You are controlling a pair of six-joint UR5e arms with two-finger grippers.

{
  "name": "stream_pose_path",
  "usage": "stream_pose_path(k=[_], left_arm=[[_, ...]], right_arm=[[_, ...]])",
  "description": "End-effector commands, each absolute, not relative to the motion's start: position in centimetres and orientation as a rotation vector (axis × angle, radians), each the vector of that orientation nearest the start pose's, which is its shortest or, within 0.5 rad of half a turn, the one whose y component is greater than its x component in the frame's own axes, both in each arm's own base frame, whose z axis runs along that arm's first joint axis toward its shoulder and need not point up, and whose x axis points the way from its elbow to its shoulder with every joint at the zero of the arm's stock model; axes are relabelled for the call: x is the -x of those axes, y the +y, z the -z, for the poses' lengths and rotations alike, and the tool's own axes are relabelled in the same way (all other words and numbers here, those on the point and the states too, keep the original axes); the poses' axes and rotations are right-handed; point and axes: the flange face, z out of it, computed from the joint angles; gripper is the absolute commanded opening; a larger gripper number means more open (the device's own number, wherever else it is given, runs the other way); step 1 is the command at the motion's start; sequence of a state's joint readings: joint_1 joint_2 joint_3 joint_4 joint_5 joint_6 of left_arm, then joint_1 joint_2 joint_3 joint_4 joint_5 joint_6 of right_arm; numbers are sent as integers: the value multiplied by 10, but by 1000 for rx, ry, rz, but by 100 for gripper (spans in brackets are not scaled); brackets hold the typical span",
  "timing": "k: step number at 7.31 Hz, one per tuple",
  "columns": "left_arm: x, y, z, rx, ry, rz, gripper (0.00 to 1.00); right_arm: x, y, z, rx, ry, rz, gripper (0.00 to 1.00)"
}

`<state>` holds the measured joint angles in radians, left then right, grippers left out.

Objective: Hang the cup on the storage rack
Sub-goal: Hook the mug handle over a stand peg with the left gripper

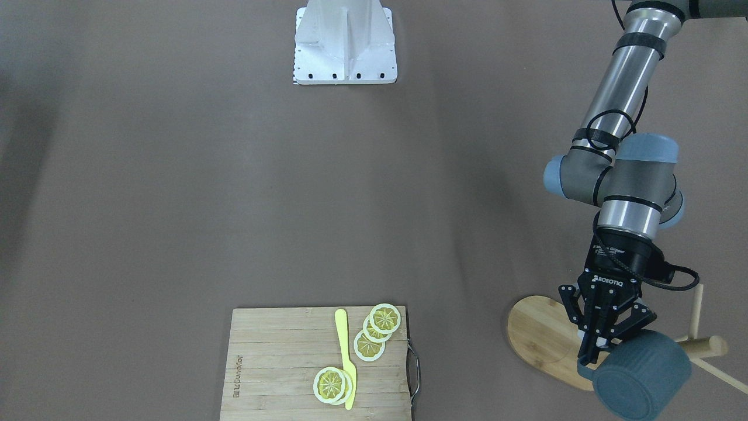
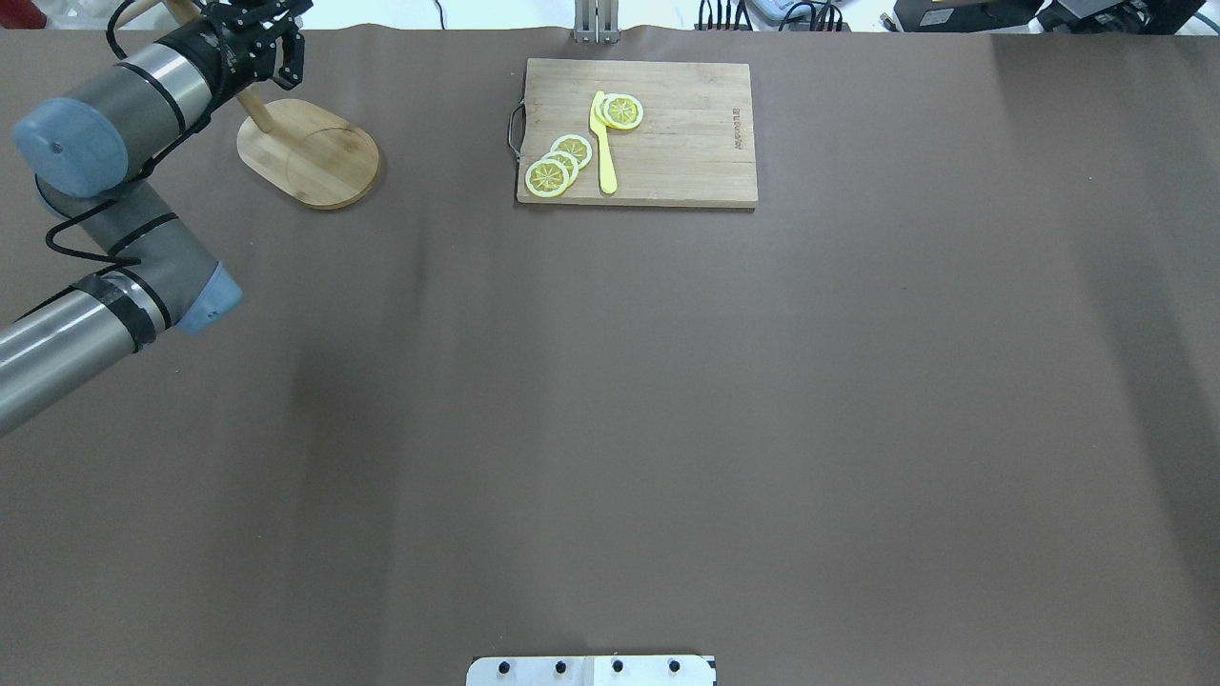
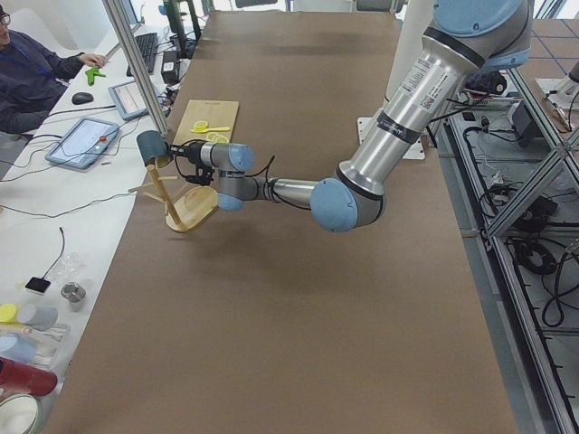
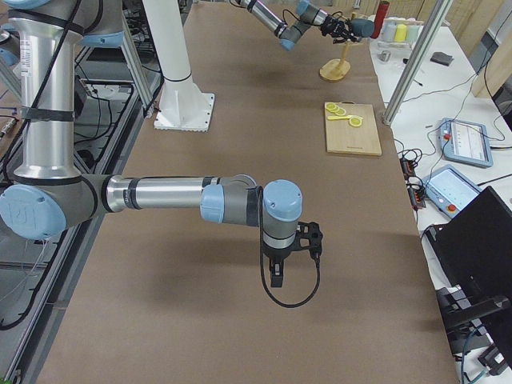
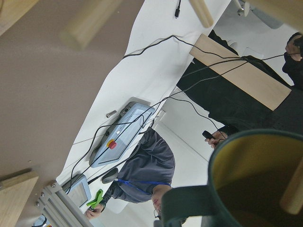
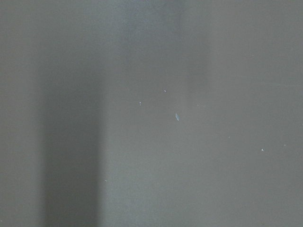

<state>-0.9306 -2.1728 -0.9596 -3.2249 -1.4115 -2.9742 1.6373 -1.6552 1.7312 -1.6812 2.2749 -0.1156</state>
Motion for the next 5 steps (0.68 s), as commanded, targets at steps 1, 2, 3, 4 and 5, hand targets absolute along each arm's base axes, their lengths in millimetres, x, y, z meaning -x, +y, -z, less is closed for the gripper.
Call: stream_pose_path(k=[1, 2, 3, 4, 5], left_arm=[[-309, -666, -427, 331, 2011, 1792, 0], [-311, -665, -431, 332, 2004, 1796, 0], [-311, -665, -431, 326, 2005, 1801, 0], [-313, -666, -437, 322, 1992, 1810, 0], [-314, -666, -439, 313, 1993, 1819, 0]], right_arm=[[-98, -447, -634, -32, -704, 34, 100], [-99, -447, -631, -38, -702, 34, 100], [-99, -447, -631, -36, -702, 28, 100], [-98, -448, -630, -37, -702, 30, 100], [-97, -448, -630, -35, -702, 27, 100]])
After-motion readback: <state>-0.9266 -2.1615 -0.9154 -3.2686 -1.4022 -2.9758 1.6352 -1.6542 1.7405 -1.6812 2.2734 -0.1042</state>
